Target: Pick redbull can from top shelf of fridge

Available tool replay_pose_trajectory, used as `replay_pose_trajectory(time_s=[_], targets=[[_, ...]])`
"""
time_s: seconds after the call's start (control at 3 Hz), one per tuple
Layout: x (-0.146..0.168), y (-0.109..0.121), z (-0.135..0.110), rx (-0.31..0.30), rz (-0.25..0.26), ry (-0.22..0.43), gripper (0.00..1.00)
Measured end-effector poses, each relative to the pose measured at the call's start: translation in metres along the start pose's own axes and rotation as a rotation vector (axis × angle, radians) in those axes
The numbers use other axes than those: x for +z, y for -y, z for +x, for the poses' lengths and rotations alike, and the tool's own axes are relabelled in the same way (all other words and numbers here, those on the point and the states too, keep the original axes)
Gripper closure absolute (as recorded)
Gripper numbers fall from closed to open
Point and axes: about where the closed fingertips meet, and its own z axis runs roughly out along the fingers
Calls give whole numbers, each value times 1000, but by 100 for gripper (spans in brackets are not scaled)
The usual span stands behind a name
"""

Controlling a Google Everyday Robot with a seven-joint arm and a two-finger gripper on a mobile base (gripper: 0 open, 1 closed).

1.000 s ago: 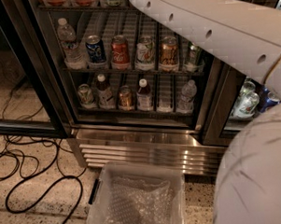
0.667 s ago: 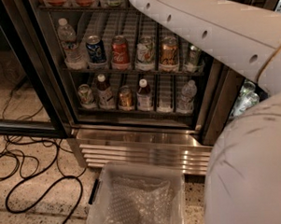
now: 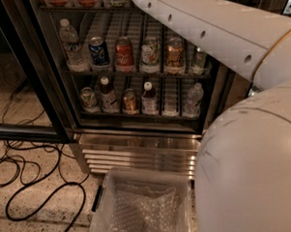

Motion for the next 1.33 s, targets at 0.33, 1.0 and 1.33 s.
replay_pose_trajectory(time_s=[0.33, 1.0, 1.33], targets=[[1, 3, -1, 45, -6, 16, 49], [1, 3, -1, 46, -6, 16, 95], [-5, 6, -8, 92, -30, 17, 100]])
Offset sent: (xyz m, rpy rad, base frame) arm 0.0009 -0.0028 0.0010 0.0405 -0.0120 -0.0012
